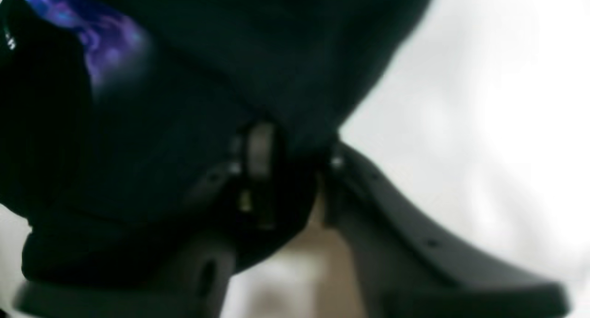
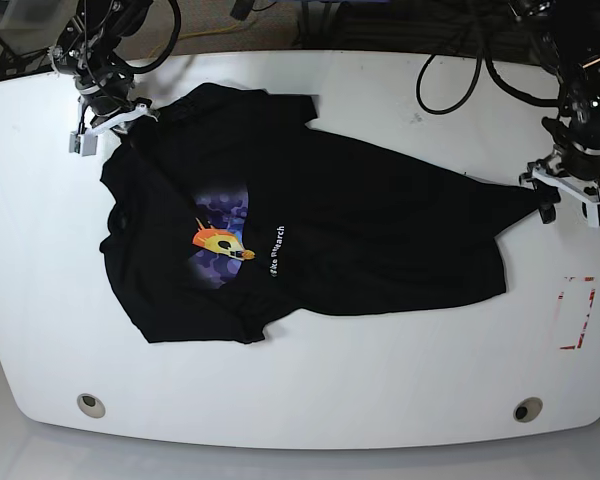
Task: Fold the T-shirt properly
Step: 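Lower the left gripper and grasp the opposite shoulder corner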
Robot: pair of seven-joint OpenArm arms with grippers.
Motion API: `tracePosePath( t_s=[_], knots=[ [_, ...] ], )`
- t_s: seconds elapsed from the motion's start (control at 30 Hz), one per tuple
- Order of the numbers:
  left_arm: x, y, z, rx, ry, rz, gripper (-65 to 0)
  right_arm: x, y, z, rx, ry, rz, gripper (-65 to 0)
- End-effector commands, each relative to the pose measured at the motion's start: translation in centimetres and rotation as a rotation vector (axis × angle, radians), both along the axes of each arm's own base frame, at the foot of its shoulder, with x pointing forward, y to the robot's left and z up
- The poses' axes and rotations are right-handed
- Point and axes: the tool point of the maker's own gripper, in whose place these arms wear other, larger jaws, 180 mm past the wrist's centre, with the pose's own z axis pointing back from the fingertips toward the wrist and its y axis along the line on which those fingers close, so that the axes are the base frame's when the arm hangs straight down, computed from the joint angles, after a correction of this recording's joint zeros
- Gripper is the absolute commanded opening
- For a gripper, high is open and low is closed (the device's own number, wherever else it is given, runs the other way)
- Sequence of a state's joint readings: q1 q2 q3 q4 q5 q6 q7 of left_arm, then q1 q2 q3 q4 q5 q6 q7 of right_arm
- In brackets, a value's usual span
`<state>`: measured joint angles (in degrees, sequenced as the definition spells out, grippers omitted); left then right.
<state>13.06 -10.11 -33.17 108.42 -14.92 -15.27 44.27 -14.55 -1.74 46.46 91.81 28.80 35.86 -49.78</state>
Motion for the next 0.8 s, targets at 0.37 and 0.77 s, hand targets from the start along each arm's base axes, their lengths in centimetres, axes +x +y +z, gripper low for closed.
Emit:
tracePosePath(
  t_s=[0.37,0.77],
  knots=[
    [1.4,3.4,-5.8,-0.052,0.167,-0.012,-24.0,-0.1,-0.2,0.0,-0.014,0.015,0.014,-57.5],
    [2.5,0.4,-9.3,-0.106,0.203,-0.14,-24.0,-0.1,-0.1,0.1,-0.012,0.014,0.013,-57.5]
  ],
)
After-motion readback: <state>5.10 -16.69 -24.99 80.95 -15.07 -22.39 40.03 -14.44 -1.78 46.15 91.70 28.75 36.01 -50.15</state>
